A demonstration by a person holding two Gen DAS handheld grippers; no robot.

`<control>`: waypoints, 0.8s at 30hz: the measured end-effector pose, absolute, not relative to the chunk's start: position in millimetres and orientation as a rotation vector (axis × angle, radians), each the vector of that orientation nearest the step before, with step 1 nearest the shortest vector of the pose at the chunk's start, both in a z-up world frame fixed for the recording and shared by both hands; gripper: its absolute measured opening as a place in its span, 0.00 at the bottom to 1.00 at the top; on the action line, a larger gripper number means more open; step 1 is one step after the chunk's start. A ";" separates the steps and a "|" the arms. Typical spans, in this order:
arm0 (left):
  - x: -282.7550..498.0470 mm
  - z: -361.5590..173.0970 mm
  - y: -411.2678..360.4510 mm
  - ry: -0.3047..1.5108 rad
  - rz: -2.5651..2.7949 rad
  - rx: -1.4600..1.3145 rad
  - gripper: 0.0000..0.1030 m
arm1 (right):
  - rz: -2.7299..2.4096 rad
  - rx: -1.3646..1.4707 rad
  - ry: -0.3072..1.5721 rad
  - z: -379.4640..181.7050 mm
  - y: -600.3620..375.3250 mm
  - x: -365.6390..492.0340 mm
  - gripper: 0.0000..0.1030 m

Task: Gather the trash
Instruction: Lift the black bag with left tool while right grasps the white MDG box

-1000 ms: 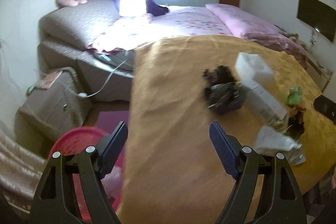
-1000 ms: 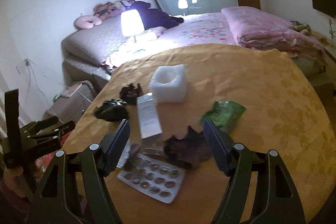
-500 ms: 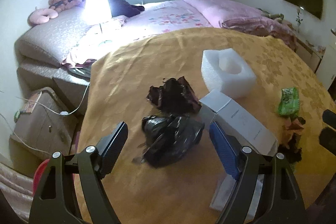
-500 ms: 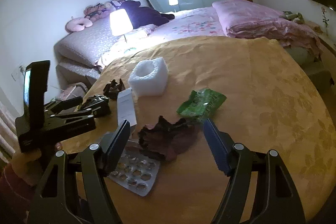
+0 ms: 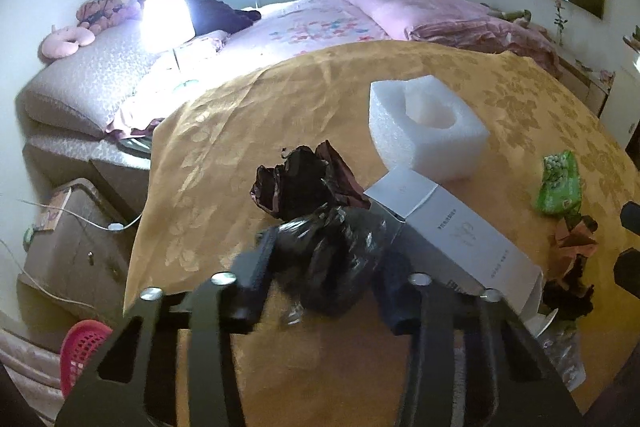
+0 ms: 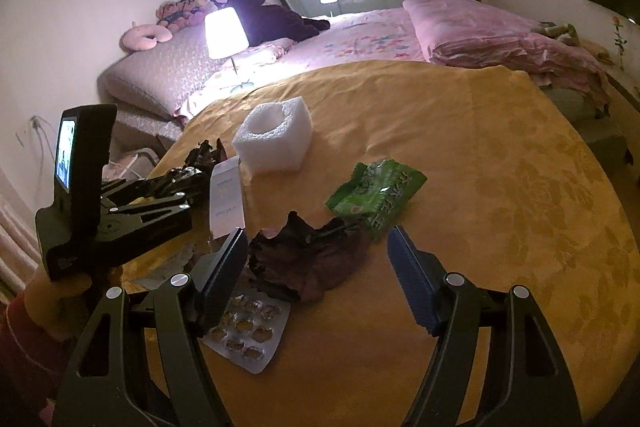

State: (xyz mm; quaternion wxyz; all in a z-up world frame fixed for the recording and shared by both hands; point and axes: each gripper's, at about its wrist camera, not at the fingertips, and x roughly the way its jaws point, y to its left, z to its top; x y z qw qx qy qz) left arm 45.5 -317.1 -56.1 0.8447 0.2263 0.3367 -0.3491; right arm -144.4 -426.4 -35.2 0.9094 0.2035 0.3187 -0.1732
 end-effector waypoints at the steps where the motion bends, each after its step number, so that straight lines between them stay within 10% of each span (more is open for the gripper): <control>1: 45.9 -56.0 -317.0 0.711 -0.737 0.478 0.32 | -0.354 0.416 0.659 -34.9 -425.9 -143.1 0.68; 24: 44.2 -38.3 -266.5 0.698 -0.699 0.414 0.27 | -0.180 0.265 0.734 -26.3 -399.2 -64.3 0.68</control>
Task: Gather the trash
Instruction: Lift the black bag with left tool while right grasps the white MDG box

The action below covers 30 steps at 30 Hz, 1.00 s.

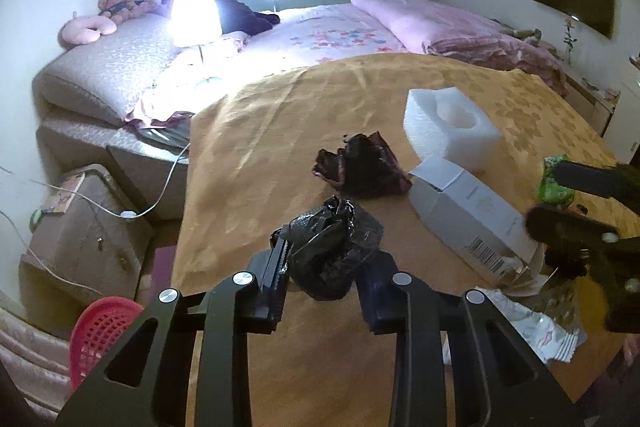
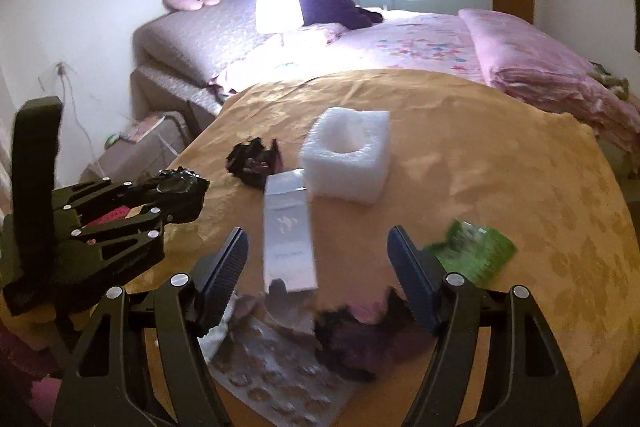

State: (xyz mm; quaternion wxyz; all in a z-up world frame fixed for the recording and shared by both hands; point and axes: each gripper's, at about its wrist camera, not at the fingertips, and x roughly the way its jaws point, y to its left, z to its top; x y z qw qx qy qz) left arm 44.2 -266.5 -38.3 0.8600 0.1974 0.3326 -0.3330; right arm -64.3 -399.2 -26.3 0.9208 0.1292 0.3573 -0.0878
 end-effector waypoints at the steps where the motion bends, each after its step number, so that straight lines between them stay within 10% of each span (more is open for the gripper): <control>1: 43.8 -37.3 -264.6 0.698 -0.697 0.411 0.27 | -0.167 0.258 0.745 -28.2 -396.9 -58.3 0.68; 8: 43.5 -32.4 -253.5 0.694 -0.693 0.394 0.27 | -0.144 0.219 0.809 -39.7 -386.5 -32.2 0.65; 18: 42.1 -28.6 -236.7 0.694 -0.682 0.371 0.27 | -0.128 0.202 0.869 -50.1 -377.3 -24.3 0.34; 30: 42.3 -16.9 -207.7 0.688 -0.655 0.328 0.27 | -0.136 0.222 0.789 -26.0 -374.1 -39.6 0.33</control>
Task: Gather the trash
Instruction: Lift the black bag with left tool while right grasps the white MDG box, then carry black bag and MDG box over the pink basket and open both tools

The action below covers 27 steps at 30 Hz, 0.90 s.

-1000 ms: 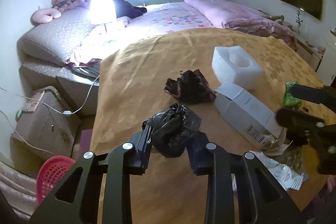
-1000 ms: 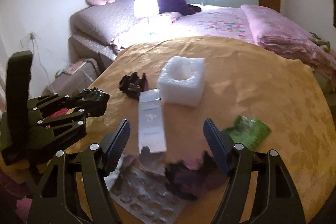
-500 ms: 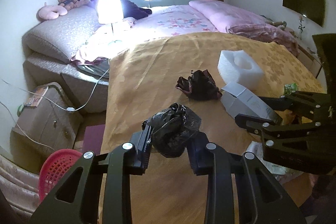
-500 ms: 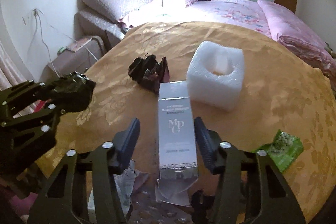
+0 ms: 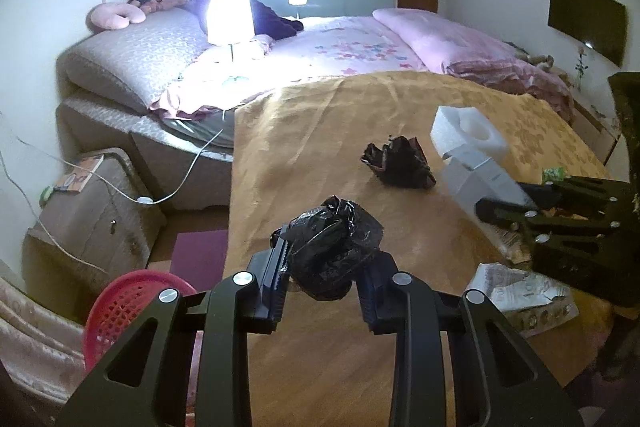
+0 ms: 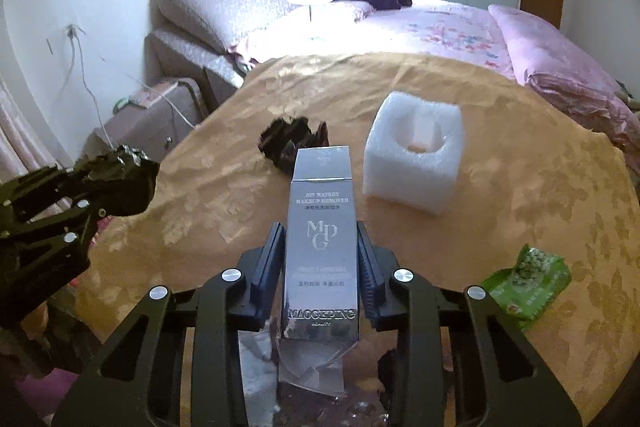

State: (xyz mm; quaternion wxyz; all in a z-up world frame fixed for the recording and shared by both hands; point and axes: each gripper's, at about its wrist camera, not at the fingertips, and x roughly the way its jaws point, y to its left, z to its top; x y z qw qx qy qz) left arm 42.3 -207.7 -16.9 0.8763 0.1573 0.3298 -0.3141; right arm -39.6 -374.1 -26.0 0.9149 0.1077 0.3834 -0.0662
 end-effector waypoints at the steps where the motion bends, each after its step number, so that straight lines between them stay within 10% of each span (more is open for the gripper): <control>1: 42.3 -15.3 -205.6 0.686 -0.654 0.326 0.27 | -0.138 0.226 0.777 -22.0 -374.3 -42.0 0.33; 27: 47.0 7.8 -136.1 0.654 -0.552 0.265 0.27 | -0.078 0.220 0.664 20.7 -338.2 -44.9 0.33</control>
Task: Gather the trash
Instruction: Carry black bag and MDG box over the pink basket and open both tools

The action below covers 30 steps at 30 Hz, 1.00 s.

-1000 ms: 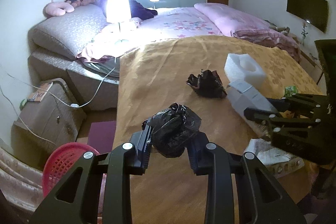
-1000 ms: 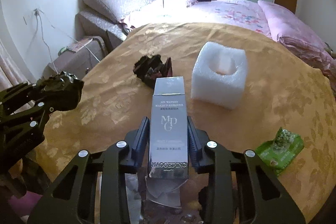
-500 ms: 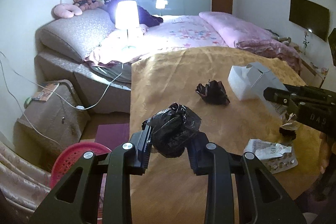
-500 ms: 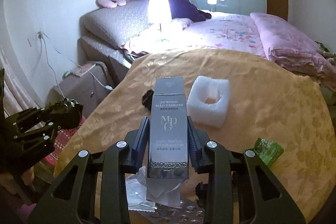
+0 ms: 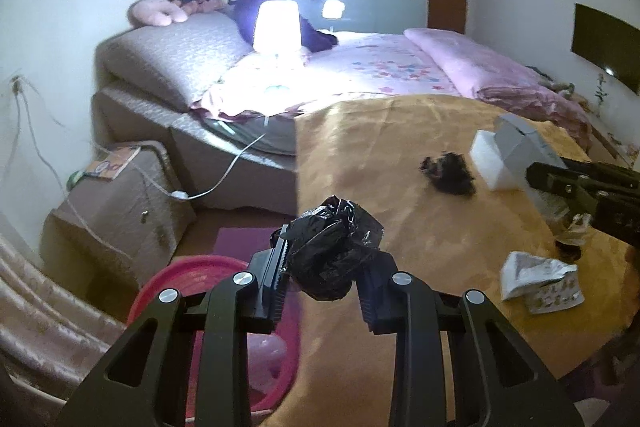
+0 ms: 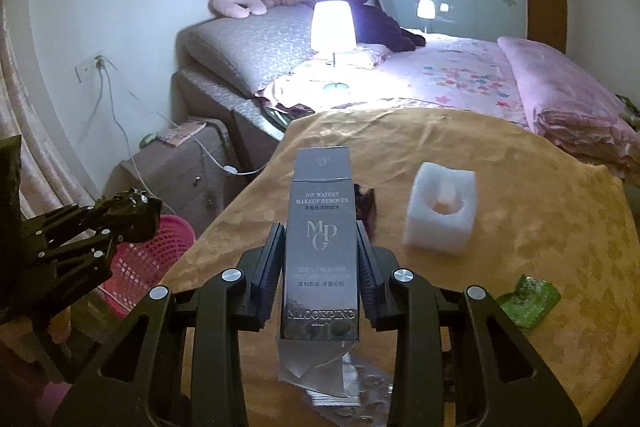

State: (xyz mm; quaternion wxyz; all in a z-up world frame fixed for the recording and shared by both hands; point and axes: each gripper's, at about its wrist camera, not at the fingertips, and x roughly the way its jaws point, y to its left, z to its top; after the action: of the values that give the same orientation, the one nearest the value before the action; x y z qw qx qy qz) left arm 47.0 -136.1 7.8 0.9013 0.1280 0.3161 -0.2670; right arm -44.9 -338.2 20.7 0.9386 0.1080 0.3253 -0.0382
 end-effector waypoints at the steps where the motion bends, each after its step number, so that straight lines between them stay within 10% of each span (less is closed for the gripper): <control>1: 48.6 7.7 -132.2 0.657 -0.544 0.262 0.27 | -0.068 0.218 0.669 19.9 -333.9 -42.7 0.33; 30: 87.1 -32.2 -30.4 0.768 -0.292 0.214 0.27 | 0.225 0.154 0.816 -14.1 -197.3 37.2 0.33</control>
State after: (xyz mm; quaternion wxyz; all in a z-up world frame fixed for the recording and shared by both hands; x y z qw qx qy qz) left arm 87.1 -30.4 -32.2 0.9112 0.1038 0.3727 -0.1415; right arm 37.2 -197.3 -14.1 0.9088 0.0747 0.3956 0.1092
